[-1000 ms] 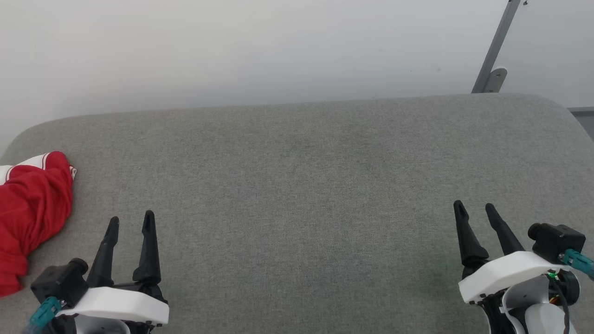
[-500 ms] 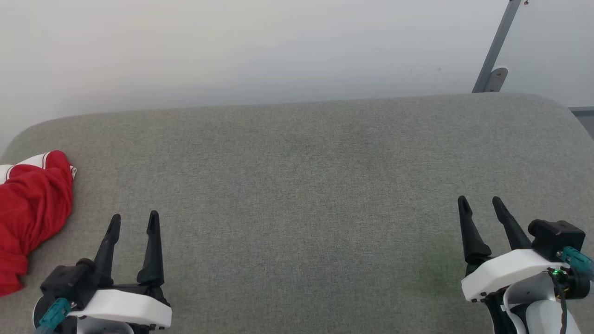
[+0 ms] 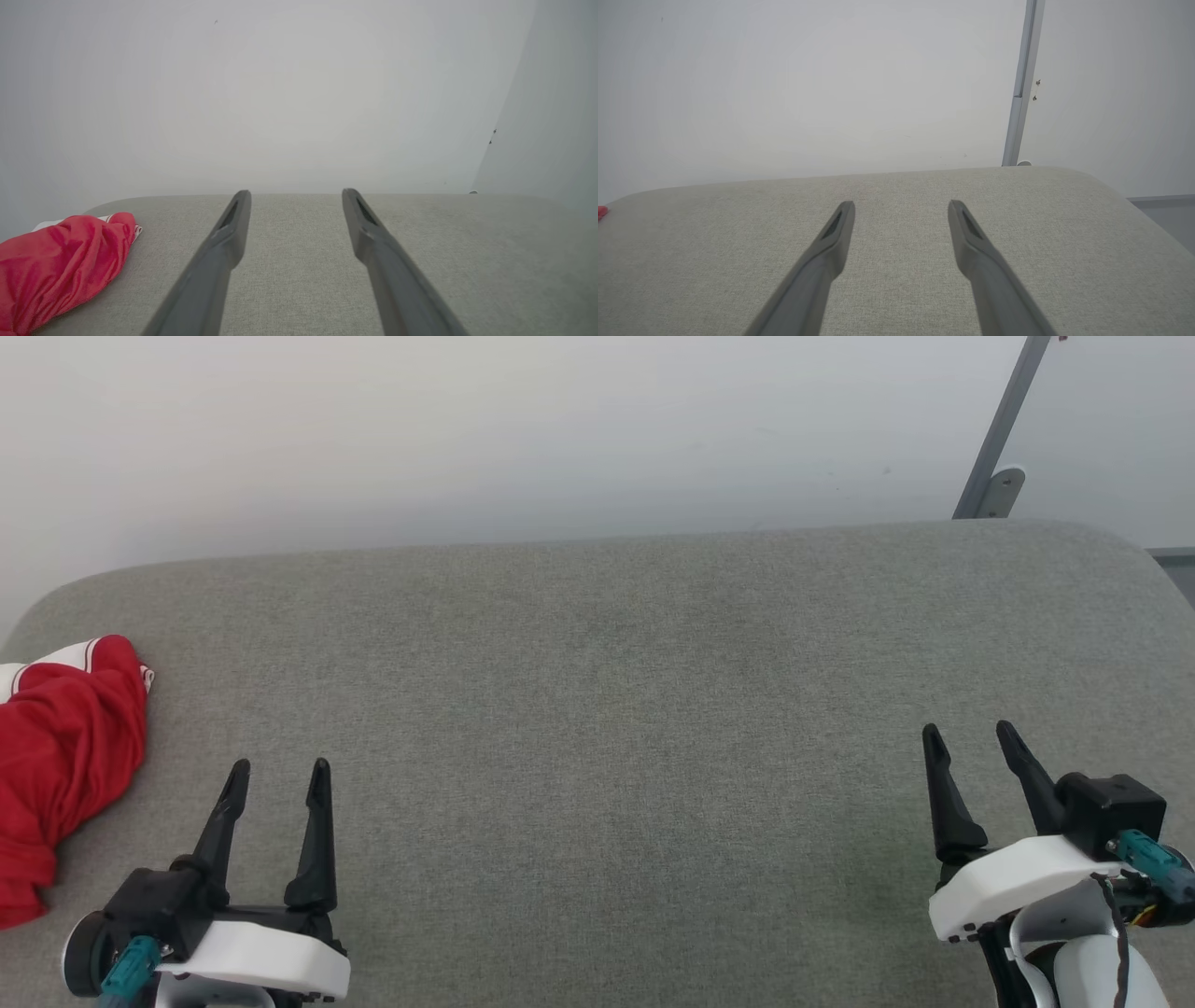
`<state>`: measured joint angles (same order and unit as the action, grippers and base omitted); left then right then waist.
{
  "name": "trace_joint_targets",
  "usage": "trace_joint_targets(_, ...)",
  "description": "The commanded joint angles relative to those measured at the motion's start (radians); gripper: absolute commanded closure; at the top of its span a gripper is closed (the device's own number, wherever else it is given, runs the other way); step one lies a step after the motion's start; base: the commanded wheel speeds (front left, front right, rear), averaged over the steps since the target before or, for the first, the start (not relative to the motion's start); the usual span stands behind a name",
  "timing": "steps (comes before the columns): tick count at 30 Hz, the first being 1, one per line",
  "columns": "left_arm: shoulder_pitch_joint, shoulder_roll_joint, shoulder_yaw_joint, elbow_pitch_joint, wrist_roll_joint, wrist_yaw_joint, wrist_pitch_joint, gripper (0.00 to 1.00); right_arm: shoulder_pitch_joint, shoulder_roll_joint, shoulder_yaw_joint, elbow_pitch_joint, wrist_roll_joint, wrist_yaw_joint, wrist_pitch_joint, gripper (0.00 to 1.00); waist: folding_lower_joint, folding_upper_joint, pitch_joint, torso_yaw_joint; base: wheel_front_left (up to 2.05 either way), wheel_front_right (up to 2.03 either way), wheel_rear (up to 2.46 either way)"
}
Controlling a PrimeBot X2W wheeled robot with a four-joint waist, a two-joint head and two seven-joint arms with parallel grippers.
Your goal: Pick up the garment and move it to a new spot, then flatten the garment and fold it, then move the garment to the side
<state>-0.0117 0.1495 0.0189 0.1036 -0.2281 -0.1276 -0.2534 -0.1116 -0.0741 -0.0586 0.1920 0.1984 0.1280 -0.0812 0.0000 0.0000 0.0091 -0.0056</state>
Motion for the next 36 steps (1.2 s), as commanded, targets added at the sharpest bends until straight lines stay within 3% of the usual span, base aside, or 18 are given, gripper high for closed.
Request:
trace_joint_targets(1,0.001,0.005,-0.006,-0.007,0.025,-0.003,-0.011,0.0,-0.007,0.0,0.001,-0.007,-0.028,0.005,-0.01,0.0,0.0,0.0,-0.001,0.002,0.0,0.0,0.0)
trace_joint_targets(9,-0.005,0.01,-0.013,-0.005,0.024,-0.003,-0.013,0.0,-0.003,0.004,0.008,-0.011,-0.037,0.005,-0.009,0.0,0.0,0.0,-0.004,0.014,0.0,0.0,0.0)
trace_joint_targets(17,-0.012,-0.001,0.035,0.012,0.013,0.005,-0.013,0.0,-0.005,-0.004,0.05,-0.013,-0.023,0.005,0.003,0.0,0.0,0.0,-0.018,0.073,0.0,0.0,0.0)
trace_joint_targets(36,0.042,-0.02,0.135,0.033,-0.03,0.06,-0.002,0.0,-0.021,-0.015,0.197,0.019,0.023,0.005,0.029,0.0,0.0,0.0,-0.083,0.374,0.0,0.0,0.0)
